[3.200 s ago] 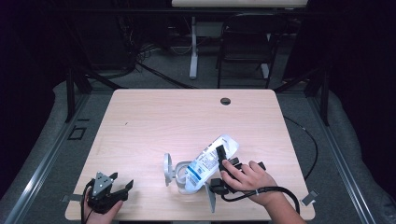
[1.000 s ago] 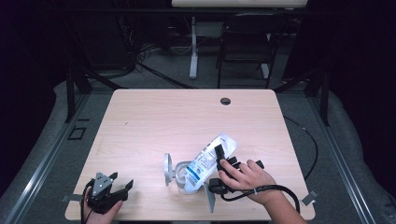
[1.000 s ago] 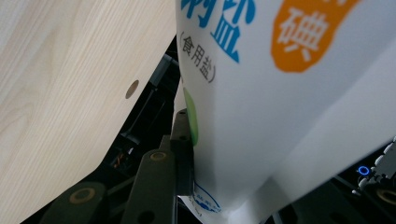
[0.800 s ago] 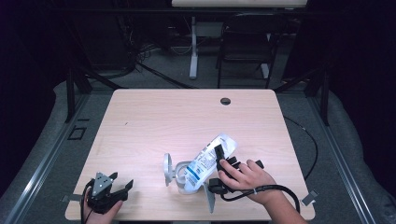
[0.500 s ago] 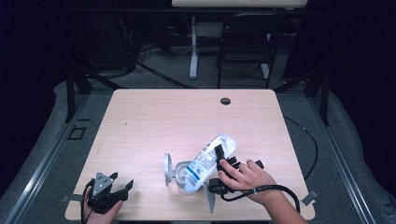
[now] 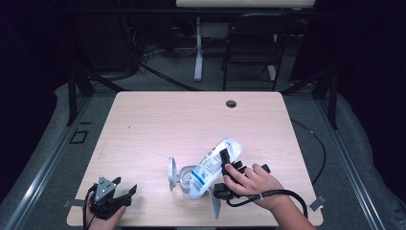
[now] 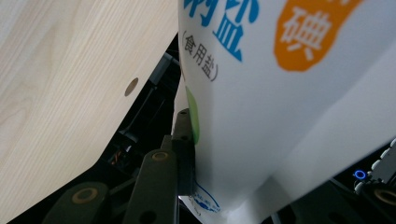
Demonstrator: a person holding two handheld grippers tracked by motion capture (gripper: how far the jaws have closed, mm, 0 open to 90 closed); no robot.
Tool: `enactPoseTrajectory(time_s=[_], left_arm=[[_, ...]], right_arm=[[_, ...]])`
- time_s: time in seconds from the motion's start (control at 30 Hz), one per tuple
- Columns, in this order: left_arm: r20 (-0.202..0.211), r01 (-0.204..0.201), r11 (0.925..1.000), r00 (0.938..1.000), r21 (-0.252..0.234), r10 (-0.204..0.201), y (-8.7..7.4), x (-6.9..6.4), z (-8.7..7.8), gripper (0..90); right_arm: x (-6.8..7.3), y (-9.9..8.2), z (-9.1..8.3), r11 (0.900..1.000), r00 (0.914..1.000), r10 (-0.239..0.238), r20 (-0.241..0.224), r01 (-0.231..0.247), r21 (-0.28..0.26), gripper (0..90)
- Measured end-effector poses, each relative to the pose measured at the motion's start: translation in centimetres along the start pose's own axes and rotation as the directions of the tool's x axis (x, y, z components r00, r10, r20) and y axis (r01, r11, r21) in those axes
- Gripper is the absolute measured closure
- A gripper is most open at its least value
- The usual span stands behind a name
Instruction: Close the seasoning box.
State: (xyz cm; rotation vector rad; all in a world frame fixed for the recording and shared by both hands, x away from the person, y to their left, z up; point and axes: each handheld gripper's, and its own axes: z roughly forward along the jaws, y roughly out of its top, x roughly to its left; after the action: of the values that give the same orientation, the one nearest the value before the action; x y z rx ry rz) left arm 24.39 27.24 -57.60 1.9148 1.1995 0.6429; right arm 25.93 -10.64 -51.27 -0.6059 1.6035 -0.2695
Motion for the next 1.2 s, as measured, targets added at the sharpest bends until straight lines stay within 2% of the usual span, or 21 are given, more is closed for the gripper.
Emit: enactPoseTrajectory(time_s=[0.63, 0.77, 0.8, 0.9, 1.2], left_arm=[[-0.001, -0.004, 1.0000, 1.0000, 0.002, 0.004, 0.01, 0.05, -0.02, 31.8], [-0.001, -0.004, 1.0000, 1.0000, 0.002, 0.004, 0.01, 0.05, -0.03, 31.7], [-0.001, -0.004, 1.0000, 1.0000, 0.001, 0.004, 0.01, 0.05, -0.03, 31.7], [-0.001, 0.000, 1.0000, 1.0000, 0.000, 0.000, 0.00, 0.03, -0.03, 31.8], [-0.003, -0.003, 1.0000, 1.0000, 0.002, 0.003, 0.01, 0.06, -0.06, 31.7]], right_arm=[[0.00, 0.04, -0.11, 1.0000, 1.0000, 0.000, 0.009, 0.000, 0.001, 72.2], [-0.10, 0.12, -0.22, 0.9997, 0.9997, -0.018, 0.015, 0.018, 0.015, 72.4], [0.03, 0.07, -0.09, 1.0000, 0.9998, -0.007, 0.018, 0.007, -0.001, 72.5], [-0.13, 0.11, -0.19, 0.9997, 0.9996, -0.022, 0.016, 0.022, 0.014, 72.9], [-0.18, 0.13, -0.15, 0.9997, 0.9996, -0.024, 0.017, 0.024, 0.012, 74.1]])
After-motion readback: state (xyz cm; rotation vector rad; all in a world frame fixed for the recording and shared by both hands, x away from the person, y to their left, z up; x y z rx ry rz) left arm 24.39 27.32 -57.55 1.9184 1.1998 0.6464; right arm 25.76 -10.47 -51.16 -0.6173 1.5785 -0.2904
